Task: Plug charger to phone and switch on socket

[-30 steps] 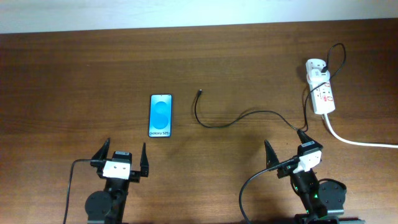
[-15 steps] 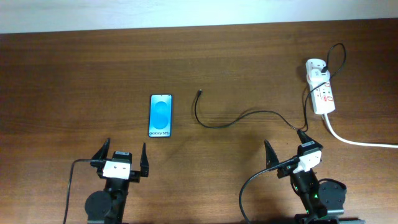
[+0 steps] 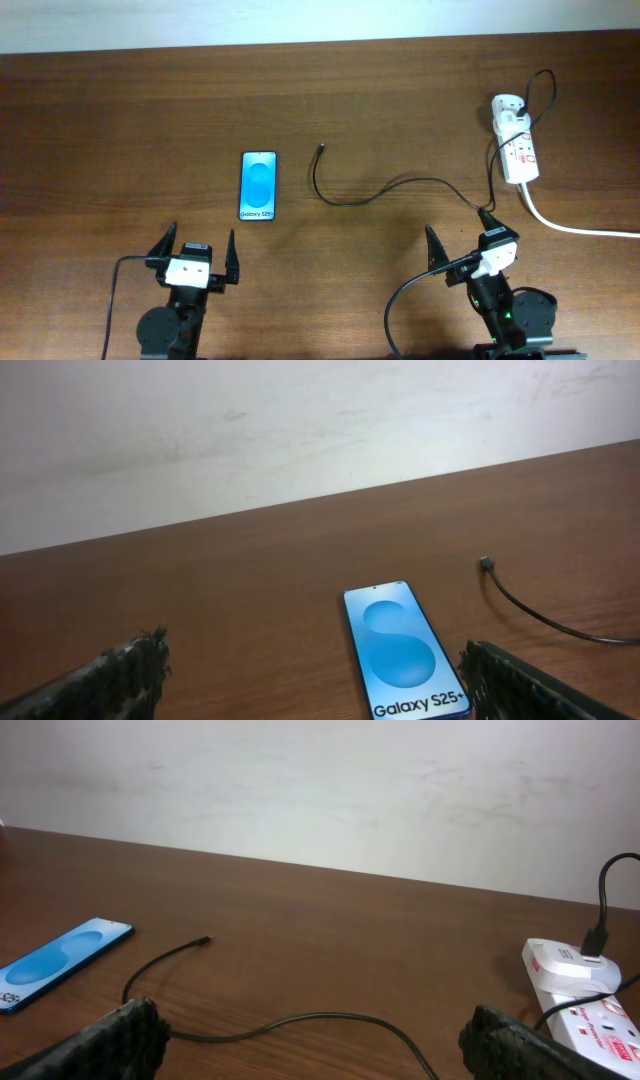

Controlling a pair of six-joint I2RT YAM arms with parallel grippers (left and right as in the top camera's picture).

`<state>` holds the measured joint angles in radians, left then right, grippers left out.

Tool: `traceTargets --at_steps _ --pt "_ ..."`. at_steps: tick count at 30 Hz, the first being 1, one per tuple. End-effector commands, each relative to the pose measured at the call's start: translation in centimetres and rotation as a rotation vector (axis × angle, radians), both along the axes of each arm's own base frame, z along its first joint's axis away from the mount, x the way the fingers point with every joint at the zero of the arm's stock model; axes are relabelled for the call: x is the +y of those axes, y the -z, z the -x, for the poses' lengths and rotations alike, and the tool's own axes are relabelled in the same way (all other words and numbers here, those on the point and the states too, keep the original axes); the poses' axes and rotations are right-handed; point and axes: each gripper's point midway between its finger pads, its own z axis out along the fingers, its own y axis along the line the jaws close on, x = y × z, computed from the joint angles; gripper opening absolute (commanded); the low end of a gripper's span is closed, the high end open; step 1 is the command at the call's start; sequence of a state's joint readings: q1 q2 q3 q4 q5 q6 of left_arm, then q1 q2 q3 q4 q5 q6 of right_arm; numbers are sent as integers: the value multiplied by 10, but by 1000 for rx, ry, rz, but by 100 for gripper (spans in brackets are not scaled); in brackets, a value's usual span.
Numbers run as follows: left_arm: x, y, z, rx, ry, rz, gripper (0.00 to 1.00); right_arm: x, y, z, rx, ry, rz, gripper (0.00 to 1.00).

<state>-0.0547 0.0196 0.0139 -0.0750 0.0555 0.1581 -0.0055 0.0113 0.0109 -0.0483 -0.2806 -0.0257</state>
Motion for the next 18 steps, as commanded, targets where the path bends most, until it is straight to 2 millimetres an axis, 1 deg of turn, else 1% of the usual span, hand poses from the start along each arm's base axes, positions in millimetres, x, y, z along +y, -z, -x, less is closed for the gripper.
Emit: traceTargets --at_steps 1,16,18 --pt "-1 4 0 9 7 -15 99 2 3 0 11 -10 -8 98" --pt "2 3 -1 6 -8 -17 99 2 3 0 11 -10 -8 98" --pt "-2 1 0 0 15 -14 99 2 3 0 11 -10 -8 98"
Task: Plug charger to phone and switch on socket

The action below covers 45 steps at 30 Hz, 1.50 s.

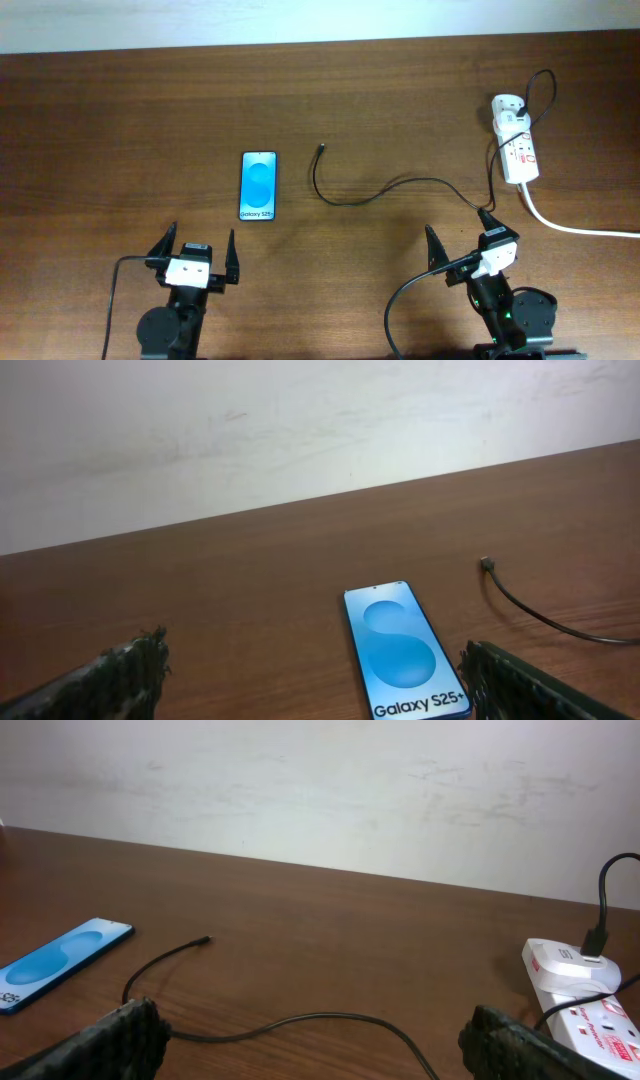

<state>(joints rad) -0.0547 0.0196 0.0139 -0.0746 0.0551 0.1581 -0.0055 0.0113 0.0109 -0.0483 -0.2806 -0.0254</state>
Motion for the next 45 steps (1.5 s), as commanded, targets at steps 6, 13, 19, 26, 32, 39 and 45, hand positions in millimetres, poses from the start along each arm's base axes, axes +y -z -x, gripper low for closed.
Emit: traceTargets --at_steps 6,13,19,26,32,39,45 --pt "-5 -41 -4 -47 30 -11 99 2 3 0 11 -10 -7 98" --pt "-16 -102 -59 132 80 -10 99 2 3 0 11 -10 -8 98" --pt "-43 -92 -142 492 209 31 99 2 3 0 11 -11 -7 98" --pt "-51 -32 -208 1024 212 67 99 2 3 0 11 -11 -7 98" --pt "-50 77 -220 1269 92 130 99 2 3 0 11 -11 -7 98" --pt "-76 143 -175 1490 -54 85 99 2 3 0 11 -10 -7 98" --pt "-78 171 -152 1540 -111 86 99 2 3 0 11 -10 -7 98"
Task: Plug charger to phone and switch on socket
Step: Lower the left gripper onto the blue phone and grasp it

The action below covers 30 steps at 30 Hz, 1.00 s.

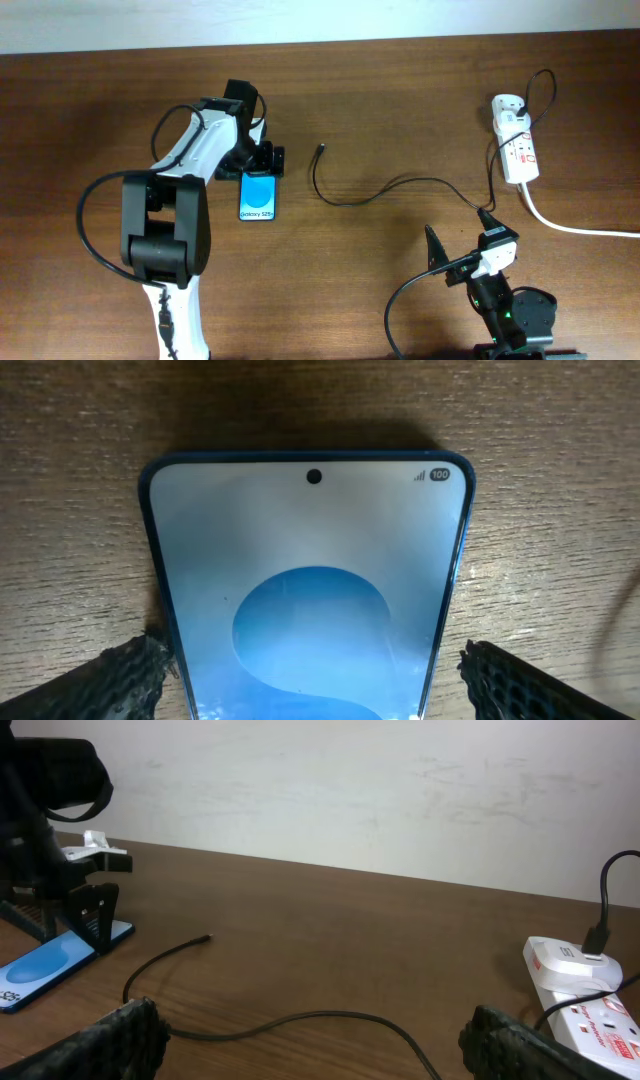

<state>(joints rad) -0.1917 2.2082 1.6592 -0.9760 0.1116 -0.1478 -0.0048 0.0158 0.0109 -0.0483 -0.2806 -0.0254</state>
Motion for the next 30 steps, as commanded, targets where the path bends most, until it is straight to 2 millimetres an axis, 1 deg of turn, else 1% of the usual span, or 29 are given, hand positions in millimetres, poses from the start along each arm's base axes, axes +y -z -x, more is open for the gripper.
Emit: traceTargets --at_steps 1,3,5,7,10,11,12,13,14,15,17,18,20,22,25,26,27,28,29,30 --pt "-3 21 25 76 -2 -20 100 2 2 1 6 -10 -7 98" --pt "-10 22 30 85 16 -24 98 2 2 1 6 -10 -7 98" --pt "-11 23 32 94 -2 -35 96 2 2 1 6 -9 -8 98" --pt "-8 24 36 103 -16 -58 96 2 2 1 6 -10 -7 99" --pt "-9 33 49 134 -9 -67 98 2 2 1 6 -10 -7 98" --pt "-9 34 50 137 -8 -67 99 2 2 1 6 -10 -7 98" --pt "-9 35 49 134 -7 -67 96 2 2 1 6 -10 -7 98" --pt "-10 35 48 126 -8 -65 89 2 2 1 6 -10 -8 98" --pt "-10 35 46 120 -8 -63 79 2 2 1 6 -10 -7 98" --pt "-10 35 45 116 -8 -62 76 2 2 1 6 -10 -7 99" --pt "-11 35 44 112 -8 -62 75 2 2 1 6 -10 -7 98" --pt "-10 35 41 99 -8 -66 72 2 2 1 6 -10 -7 98" --pt "-10 31 34 76 -10 -67 72 2 2 1 6 -10 -8 98" --pt "-13 14 18 43 -12 -59 72 2 2 1 6 -9 -8 98" --pt "-22 -35 -17 -53 -15 -33 73 2 2 1 6 -10 -7 98" --pt "-24 -55 -28 -86 -16 -24 68 2 2 1 6 -10 -7 98" --pt "-25 -68 -34 -109 -19 -18 63 2 2 1 6 -10 -7 98" --pt "-26 -78 -39 -128 -20 -13 55 2 2 1 6 -10 -7 98" --pt "-28 -90 -45 -151 -21 -5 37 2 2 1 6 -10 -7 98" --pt "-31 -95 -46 -158 -19 10 25 2 2 1 6 -10 -7 98"
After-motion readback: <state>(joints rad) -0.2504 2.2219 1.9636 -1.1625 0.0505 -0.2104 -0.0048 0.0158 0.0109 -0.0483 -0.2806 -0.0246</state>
